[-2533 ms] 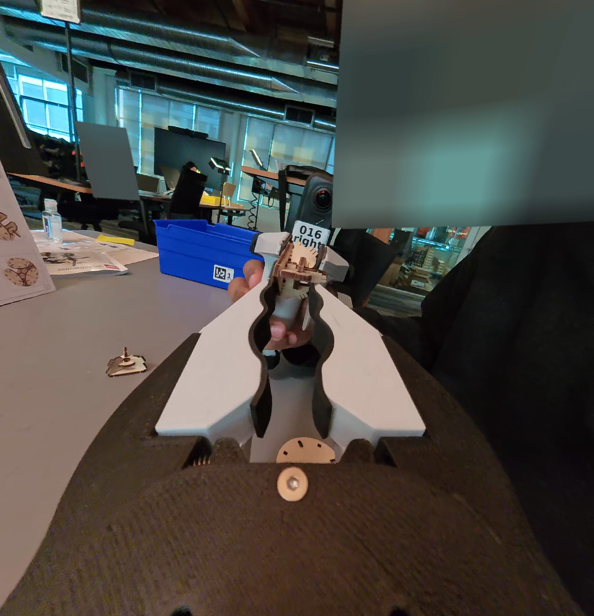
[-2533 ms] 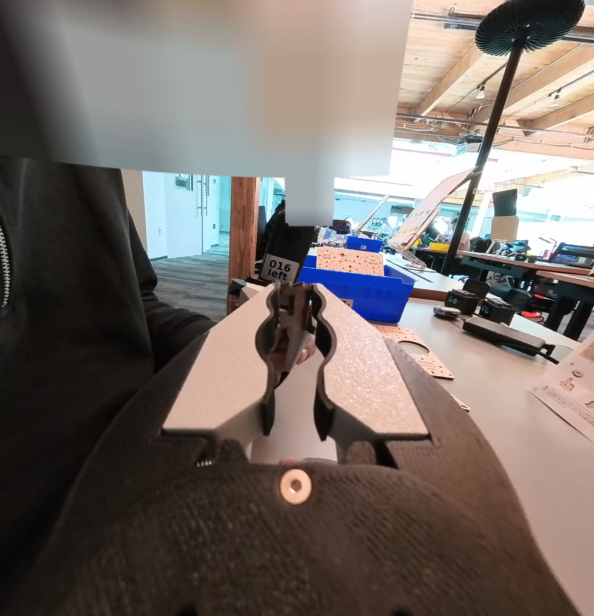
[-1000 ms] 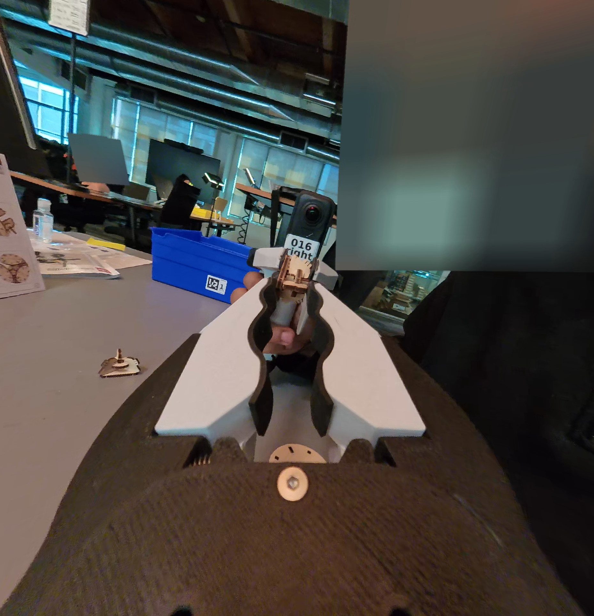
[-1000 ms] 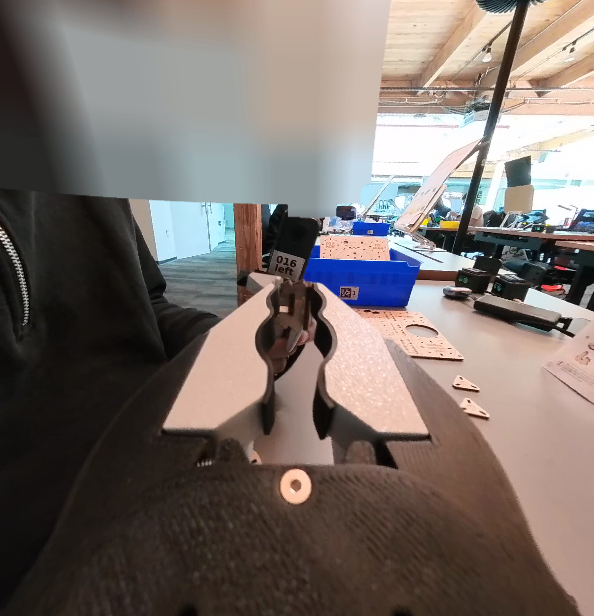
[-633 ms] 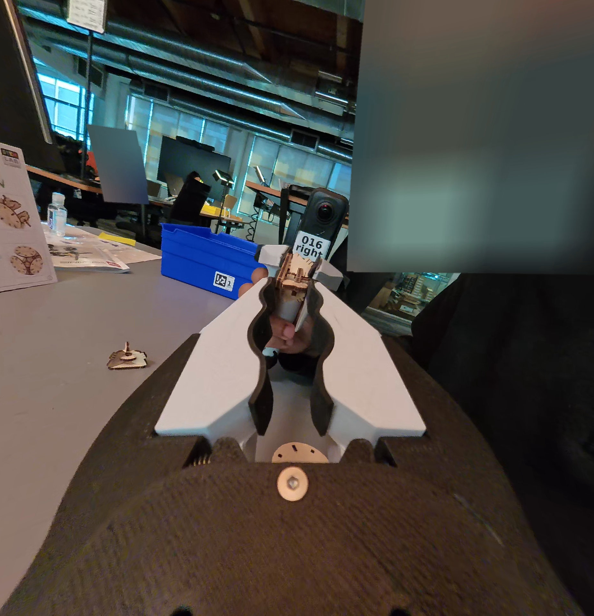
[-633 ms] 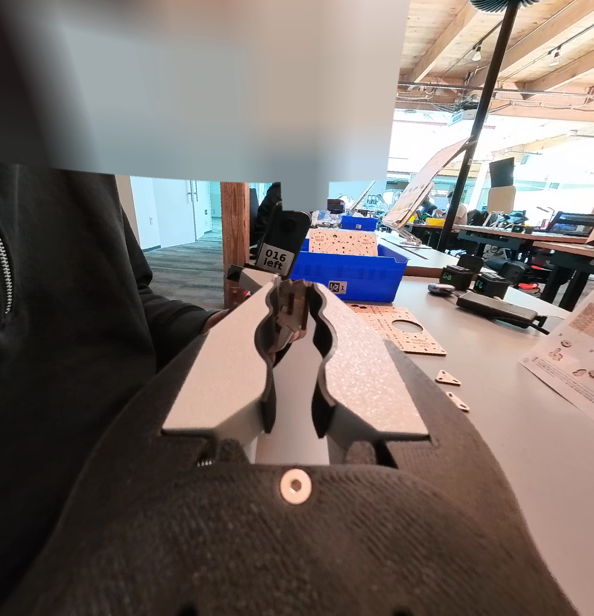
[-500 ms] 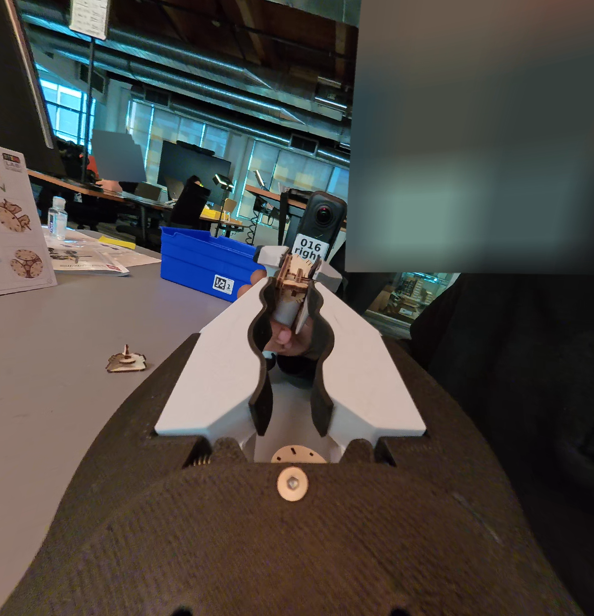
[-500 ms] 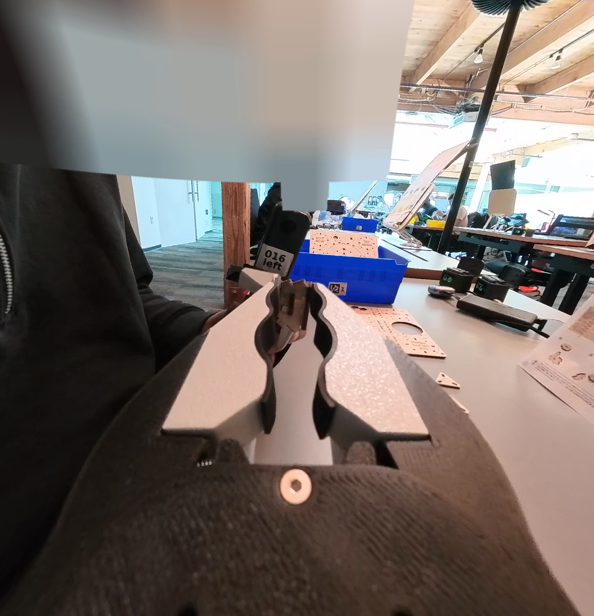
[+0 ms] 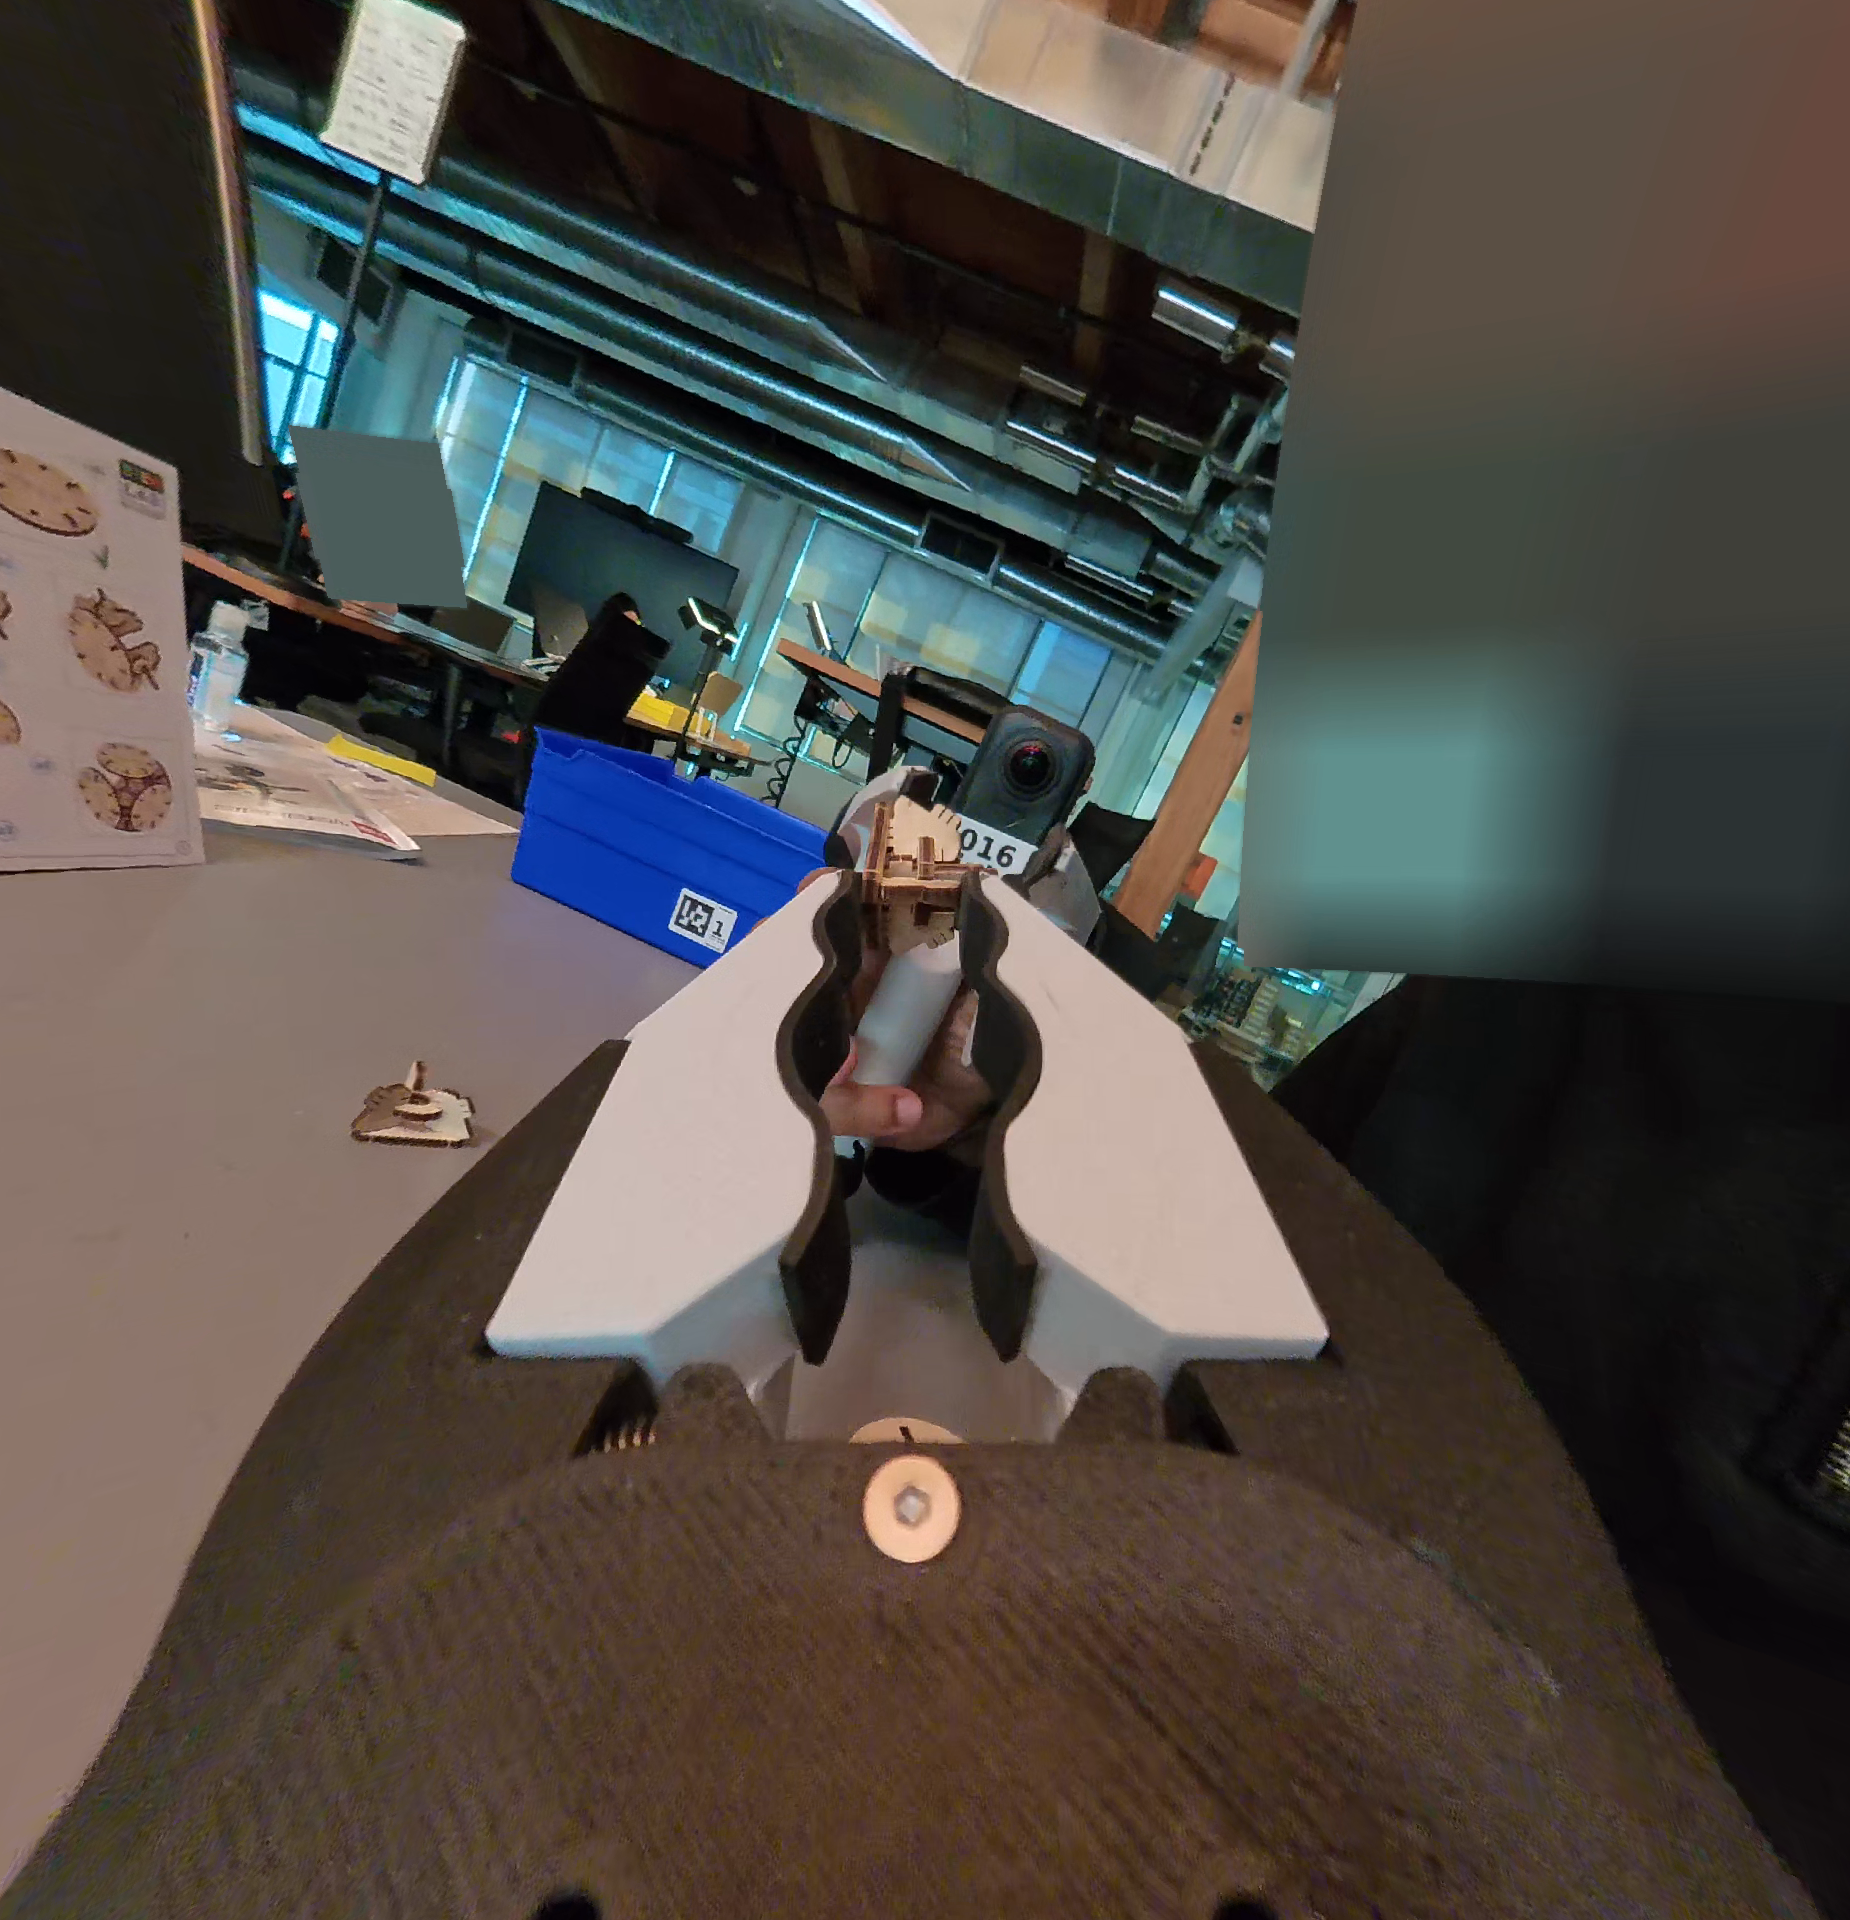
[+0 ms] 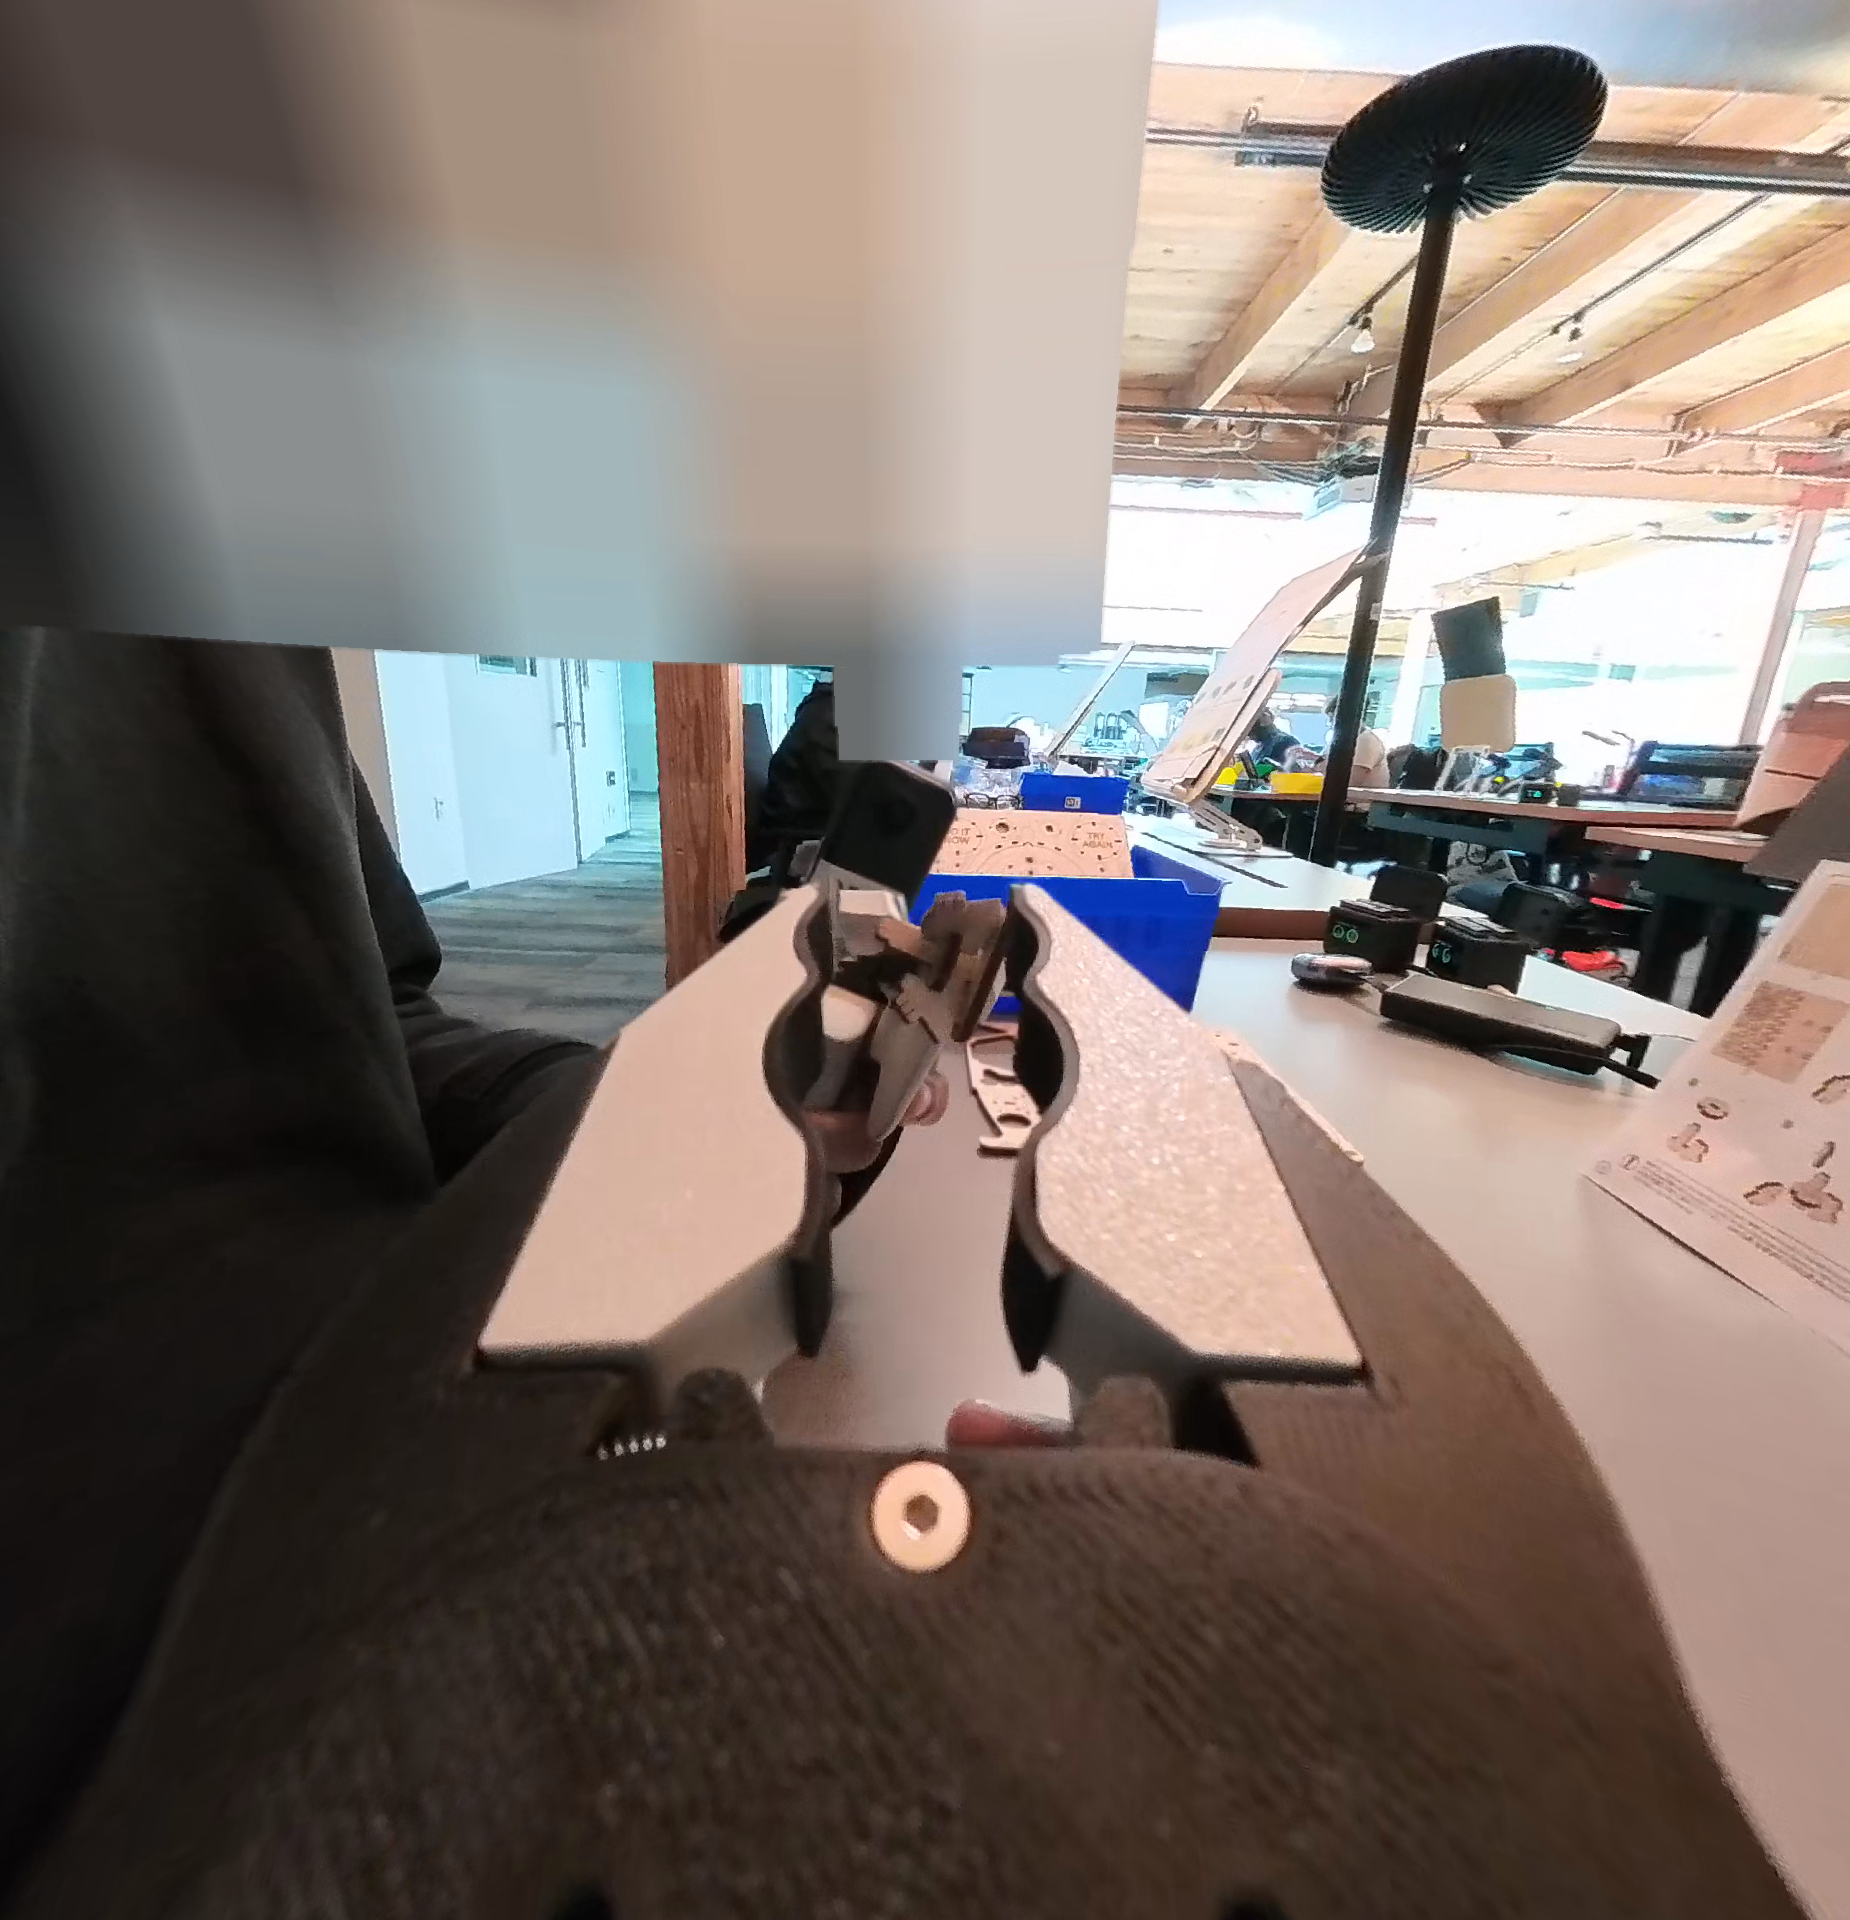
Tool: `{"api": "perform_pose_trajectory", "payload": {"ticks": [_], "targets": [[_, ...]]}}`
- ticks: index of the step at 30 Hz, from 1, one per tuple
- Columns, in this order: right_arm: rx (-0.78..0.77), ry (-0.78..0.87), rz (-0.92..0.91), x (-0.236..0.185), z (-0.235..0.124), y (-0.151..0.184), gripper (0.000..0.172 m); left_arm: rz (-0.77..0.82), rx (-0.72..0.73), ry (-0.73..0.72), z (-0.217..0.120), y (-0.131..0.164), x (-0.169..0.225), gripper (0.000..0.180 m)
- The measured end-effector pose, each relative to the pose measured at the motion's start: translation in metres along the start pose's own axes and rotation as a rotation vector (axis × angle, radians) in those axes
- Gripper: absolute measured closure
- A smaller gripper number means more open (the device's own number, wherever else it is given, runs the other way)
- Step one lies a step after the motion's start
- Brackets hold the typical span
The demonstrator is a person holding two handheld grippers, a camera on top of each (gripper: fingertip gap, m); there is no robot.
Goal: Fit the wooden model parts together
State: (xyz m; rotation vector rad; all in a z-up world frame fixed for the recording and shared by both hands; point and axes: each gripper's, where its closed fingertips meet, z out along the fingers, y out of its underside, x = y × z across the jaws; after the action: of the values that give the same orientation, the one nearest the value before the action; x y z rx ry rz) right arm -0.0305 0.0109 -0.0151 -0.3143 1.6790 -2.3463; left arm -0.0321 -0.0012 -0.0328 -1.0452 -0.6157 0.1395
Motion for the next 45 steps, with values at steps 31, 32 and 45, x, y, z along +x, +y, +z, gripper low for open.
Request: {"api": "perform_pose_trajectory", "payload": {"ticks": [31,32,45], "targets": [[-0.140,0.002,0.170,0.007,0.008,0.030,0.144,-0.089,0.036,0.045,-0.001,-0.002,-0.001,0.163],[-0.129,-0.006,0.163,0.006,0.008,0.028,0.149,-0.092,0.038,0.046,-0.001,-0.003,-0.001,0.163],[-0.112,-0.001,0.059,0.003,0.005,0.017,0.156,-0.106,0.020,0.102,0.003,0.001,0.007,0.158]]}}
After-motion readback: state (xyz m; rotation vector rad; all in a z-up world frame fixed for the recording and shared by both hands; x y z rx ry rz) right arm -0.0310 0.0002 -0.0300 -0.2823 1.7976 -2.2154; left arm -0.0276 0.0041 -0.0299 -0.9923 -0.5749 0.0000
